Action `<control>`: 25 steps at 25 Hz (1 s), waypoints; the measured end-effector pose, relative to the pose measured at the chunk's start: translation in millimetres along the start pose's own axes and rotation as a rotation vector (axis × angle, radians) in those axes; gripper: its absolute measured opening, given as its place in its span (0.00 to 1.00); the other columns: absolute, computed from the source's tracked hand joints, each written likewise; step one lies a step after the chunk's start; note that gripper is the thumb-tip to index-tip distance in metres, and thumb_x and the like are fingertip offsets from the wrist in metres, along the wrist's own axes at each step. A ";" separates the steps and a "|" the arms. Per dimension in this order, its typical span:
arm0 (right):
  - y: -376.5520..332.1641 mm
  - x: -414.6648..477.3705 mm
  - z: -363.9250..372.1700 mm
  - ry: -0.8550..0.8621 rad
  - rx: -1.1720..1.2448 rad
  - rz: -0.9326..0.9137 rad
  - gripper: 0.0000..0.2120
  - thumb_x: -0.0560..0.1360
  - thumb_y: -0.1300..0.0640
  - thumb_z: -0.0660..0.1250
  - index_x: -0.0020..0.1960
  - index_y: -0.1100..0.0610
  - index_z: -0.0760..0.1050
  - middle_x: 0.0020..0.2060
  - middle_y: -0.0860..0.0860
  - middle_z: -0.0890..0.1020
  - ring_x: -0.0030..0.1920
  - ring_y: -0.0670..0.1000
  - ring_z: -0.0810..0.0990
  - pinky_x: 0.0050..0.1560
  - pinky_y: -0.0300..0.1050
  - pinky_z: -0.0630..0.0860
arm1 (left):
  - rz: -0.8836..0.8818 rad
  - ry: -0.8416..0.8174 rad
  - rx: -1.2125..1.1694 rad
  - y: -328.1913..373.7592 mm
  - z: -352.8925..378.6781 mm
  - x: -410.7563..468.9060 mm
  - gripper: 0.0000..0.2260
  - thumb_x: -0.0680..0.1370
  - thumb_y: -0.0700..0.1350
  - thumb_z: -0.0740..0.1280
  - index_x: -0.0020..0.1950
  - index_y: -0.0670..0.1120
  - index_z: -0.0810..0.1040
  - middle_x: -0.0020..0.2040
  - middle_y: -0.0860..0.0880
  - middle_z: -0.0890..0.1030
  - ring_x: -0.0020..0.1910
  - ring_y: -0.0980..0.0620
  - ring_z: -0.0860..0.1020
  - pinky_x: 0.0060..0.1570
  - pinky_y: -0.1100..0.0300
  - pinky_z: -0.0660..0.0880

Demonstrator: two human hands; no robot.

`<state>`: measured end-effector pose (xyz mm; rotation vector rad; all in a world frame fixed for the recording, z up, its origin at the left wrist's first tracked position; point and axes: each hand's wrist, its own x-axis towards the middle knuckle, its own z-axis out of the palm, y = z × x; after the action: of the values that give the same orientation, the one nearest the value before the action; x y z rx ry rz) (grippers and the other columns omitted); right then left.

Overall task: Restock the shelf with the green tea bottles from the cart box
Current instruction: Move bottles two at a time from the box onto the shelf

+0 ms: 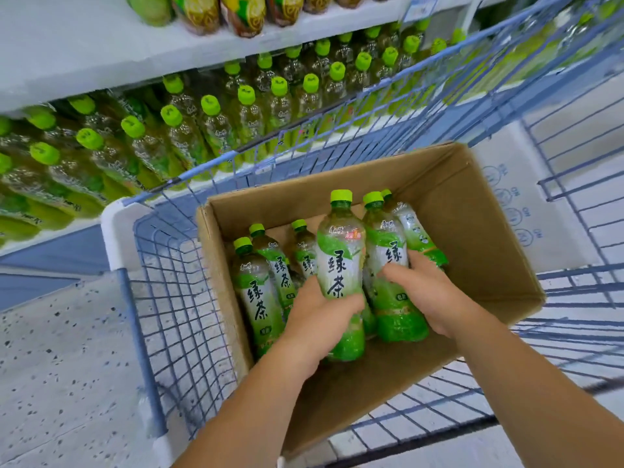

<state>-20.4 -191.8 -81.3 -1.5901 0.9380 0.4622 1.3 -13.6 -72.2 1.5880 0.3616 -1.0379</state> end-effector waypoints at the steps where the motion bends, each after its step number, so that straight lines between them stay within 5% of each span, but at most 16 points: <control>1: -7.1 -6.8 3.8 0.021 0.009 -0.036 0.09 0.74 0.60 0.69 0.54 0.54 0.79 0.46 0.56 0.86 0.47 0.58 0.86 0.47 0.58 0.83 | 0.027 0.022 -0.025 9.4 -7.7 -6.8 0.09 0.74 0.46 0.73 0.52 0.55 0.78 0.46 0.56 0.84 0.45 0.58 0.82 0.38 0.63 0.76; 7: -72.5 -49.0 49.3 0.127 -0.012 -0.237 0.17 0.65 0.53 0.71 0.53 0.52 0.79 0.45 0.55 0.86 0.46 0.59 0.85 0.50 0.65 0.82 | 0.235 0.096 -0.023 56.7 -72.5 -38.2 0.10 0.74 0.56 0.73 0.54 0.57 0.80 0.46 0.62 0.85 0.45 0.63 0.83 0.47 0.58 0.80; 16: -178.0 -87.1 161.7 0.232 -0.023 -0.469 0.13 0.66 0.52 0.72 0.50 0.49 0.78 0.41 0.50 0.84 0.42 0.55 0.84 0.45 0.58 0.81 | 0.451 0.291 0.066 114.1 -216.7 -59.7 0.13 0.71 0.53 0.77 0.51 0.55 0.79 0.42 0.61 0.84 0.36 0.68 0.80 0.32 0.71 0.73; 25: -262.5 -88.6 312.2 0.176 -0.111 -0.603 0.12 0.69 0.58 0.76 0.49 0.50 0.76 0.41 0.47 0.84 0.40 0.48 0.83 0.41 0.50 0.81 | 0.573 0.496 0.122 149.9 -403.5 -68.8 0.14 0.70 0.55 0.77 0.50 0.53 0.79 0.43 0.56 0.84 0.41 0.59 0.81 0.37 0.61 0.75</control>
<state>191.6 133.5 72.1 -1.9369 0.5208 -0.0508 239.7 326.3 60.5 1.9002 0.1526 -0.2257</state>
